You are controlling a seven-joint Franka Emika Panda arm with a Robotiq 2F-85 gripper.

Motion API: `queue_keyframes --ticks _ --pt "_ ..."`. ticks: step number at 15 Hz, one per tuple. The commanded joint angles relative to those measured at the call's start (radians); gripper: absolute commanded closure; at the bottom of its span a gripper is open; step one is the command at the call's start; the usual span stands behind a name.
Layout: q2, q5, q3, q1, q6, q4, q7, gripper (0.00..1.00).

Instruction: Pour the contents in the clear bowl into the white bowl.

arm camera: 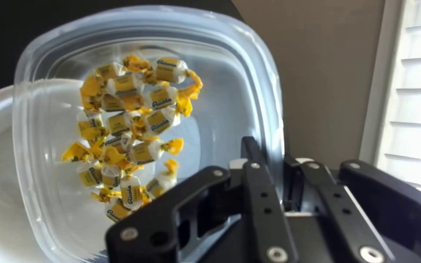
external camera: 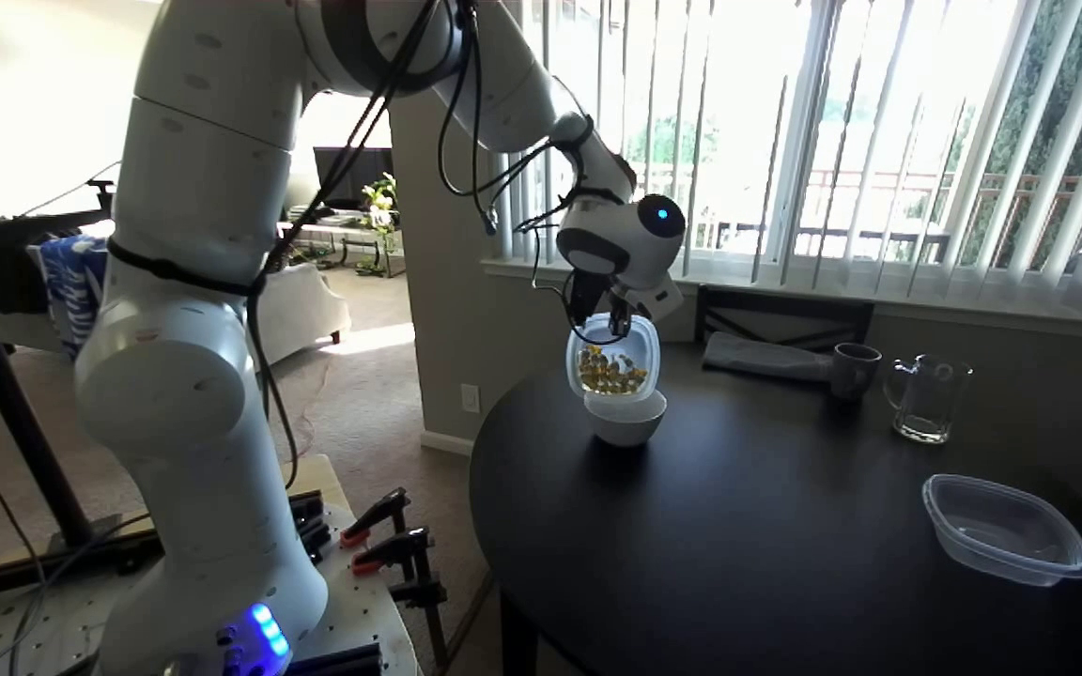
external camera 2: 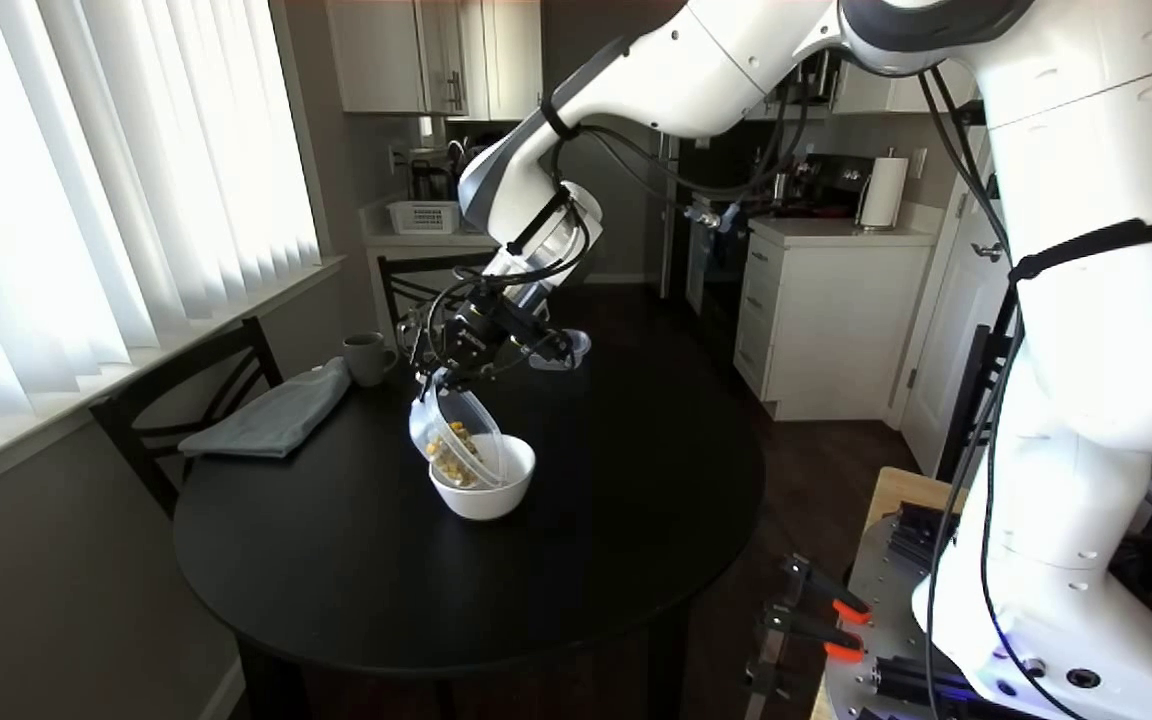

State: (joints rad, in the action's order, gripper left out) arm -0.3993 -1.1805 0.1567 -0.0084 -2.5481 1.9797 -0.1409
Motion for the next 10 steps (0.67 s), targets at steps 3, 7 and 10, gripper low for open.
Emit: queue_keyframes --ticks 3,7,10 --pt "0.041 -0.347 0.003 -0.011 0.029 0.034 -0.364 0.97" --pt "0.050 -0.547 -0.042 -0.001 0.076 0.046 -0.543 0.97" --pt "0.050 -0.682 -0.080 0.009 0.122 0.054 -0.651 0.97"
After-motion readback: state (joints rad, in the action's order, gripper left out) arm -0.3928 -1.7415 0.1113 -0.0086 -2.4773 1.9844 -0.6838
